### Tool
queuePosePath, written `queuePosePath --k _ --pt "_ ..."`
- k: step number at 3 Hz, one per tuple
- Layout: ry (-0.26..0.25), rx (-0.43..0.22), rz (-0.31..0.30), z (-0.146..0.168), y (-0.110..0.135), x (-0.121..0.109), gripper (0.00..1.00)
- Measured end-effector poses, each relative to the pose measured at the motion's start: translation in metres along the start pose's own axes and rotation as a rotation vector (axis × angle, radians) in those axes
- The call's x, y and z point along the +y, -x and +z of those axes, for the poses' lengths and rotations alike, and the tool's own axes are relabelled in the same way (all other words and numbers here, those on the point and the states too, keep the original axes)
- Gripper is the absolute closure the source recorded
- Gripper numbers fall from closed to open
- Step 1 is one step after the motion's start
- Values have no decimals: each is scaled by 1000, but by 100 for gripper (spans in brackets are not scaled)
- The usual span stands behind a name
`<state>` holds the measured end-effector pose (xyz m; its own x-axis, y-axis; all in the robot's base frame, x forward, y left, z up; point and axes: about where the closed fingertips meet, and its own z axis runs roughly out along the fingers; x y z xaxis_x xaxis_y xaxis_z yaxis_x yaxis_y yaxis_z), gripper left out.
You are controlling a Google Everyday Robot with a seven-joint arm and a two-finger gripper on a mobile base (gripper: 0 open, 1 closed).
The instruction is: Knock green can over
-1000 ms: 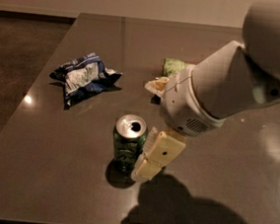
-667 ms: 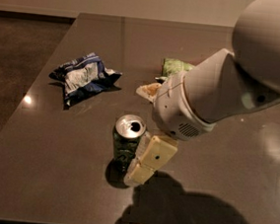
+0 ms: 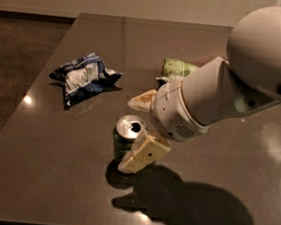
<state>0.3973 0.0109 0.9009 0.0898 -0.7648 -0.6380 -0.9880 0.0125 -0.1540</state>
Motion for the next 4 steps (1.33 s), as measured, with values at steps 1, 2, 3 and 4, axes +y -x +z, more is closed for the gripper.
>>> queuePosePath --k 1,2,3,4 --pt "2 -21 11 -5 0 -2 46" --pt "7 -40 21 -17 4 -3 69" --pt "0 -3 53 -40 5 -14 92" --pt "-16 79 123 -65 -3 -30 100"
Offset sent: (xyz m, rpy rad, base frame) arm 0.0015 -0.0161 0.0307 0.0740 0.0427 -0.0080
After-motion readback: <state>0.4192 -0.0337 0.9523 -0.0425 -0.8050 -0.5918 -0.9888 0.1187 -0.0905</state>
